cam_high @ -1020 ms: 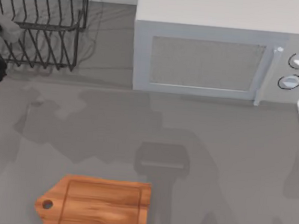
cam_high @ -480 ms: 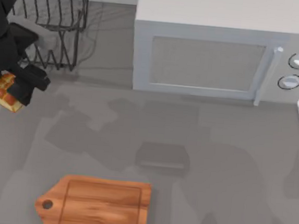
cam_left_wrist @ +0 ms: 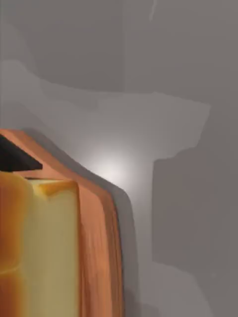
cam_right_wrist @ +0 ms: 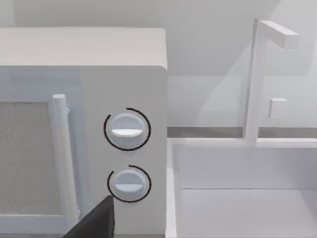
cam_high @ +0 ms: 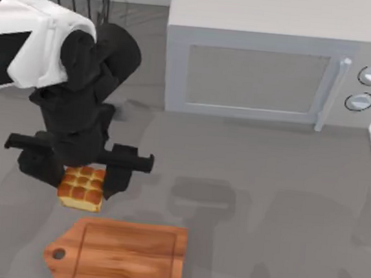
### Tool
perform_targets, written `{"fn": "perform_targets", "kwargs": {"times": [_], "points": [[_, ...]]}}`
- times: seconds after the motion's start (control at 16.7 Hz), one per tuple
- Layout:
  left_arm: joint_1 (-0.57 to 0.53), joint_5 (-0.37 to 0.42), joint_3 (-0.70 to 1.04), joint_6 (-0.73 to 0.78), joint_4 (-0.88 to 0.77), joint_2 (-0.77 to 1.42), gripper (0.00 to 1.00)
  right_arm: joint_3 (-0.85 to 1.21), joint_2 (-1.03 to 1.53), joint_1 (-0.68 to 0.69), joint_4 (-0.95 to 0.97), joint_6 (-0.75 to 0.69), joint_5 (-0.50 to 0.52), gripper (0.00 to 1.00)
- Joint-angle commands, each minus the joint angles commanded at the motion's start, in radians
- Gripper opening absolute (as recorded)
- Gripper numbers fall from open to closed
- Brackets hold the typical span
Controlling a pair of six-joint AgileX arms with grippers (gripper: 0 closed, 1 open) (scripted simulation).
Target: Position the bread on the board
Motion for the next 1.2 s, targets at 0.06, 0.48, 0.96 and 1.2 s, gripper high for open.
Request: {"fn": "perform_targets", "kwargs": {"times": [0.06, 0.48, 0.96, 1.2], "points": [[-0.045, 0.000, -0.032, -0.082, 0.013, -0.022, 0.00, 0.000, 0.000, 0.000, 0.000, 0.000, 0.000, 1.00], [-0.225, -0.004, -0.164, -0.357, 0.079, -0.130, 0.00, 0.000, 0.000, 0.000, 0.000, 0.000, 0.000, 1.00], [-0.220, -0.003, -0.183, -0.354, 0.113, -0.116, 0.00, 0.000, 0.000, 0.000, 0.000, 0.000, 0.000, 1.00], [-0.222, -0.004, -0.213, -0.355, 0.160, -0.098, 0.00, 0.000, 0.000, 0.000, 0.000, 0.000, 0.000, 1.00]]}}
